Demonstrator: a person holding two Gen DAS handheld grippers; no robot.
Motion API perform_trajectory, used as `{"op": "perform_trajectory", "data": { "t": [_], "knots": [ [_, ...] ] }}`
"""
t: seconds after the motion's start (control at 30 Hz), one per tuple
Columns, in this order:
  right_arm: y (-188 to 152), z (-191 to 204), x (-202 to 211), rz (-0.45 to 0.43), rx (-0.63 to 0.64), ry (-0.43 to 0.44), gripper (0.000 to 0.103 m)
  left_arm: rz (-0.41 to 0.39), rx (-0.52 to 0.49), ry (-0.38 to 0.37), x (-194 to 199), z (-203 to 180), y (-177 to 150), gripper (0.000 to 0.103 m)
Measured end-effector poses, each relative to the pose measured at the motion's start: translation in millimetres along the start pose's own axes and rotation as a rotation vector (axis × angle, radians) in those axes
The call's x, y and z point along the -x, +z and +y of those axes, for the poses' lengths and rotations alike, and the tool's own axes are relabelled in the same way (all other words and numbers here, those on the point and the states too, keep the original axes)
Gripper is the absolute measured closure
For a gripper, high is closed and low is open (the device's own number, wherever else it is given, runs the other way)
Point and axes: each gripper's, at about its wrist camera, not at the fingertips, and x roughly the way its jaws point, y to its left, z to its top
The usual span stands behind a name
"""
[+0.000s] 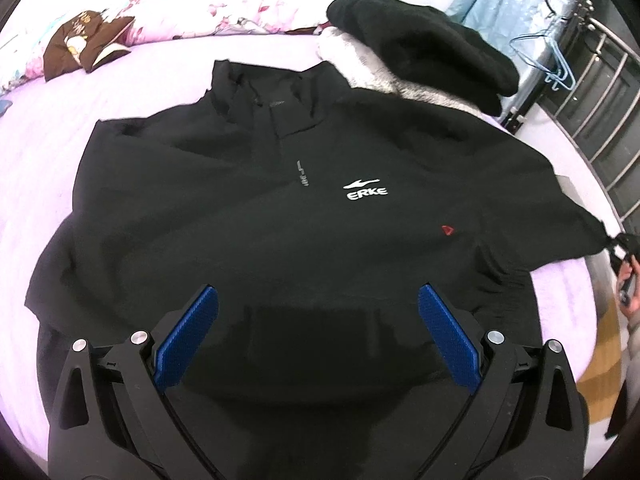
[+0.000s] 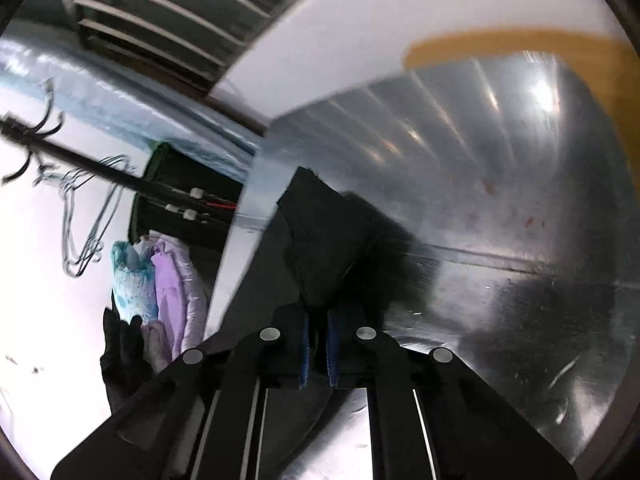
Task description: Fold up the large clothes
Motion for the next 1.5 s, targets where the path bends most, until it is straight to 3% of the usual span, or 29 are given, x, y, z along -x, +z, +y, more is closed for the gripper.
{"op": "perform_trajectory", "data": {
  "t": [0.17,0.33,0.47,0.7,0.97,1.23,1.5],
  "knots": [
    [-17,75,32,-0.064,0.235,0.039,0.097,0.006,0.060,-0.074,15,1,7,0.006],
    [-61,158,74,-0.124,0.437,0.140,0.097,-0.008,0.120,-0.180,47,-7,24,0.006],
    [-109,212,109,-0.147,0.581,0.218,0.097,-0.007,0.128,-0.256,76,-21,40,0.006],
    [-200,281,163,-0.165,0.793,0.348,0.097,0.061,0.241,-0.495,128,-45,67,0.006],
    [-313,334,195,-0.216,1.058,0.372,0.097,0.111,0.294,-0.726,179,-80,109,0.007],
    [-399,355,214,-0.244,1.236,0.414,0.097,0.142,0.346,-0.820,211,-102,129,0.006],
    [-467,371,233,-0.255,1.397,0.462,0.097,0.193,0.440,-0.735,195,-68,129,0.009]
  ]
}}
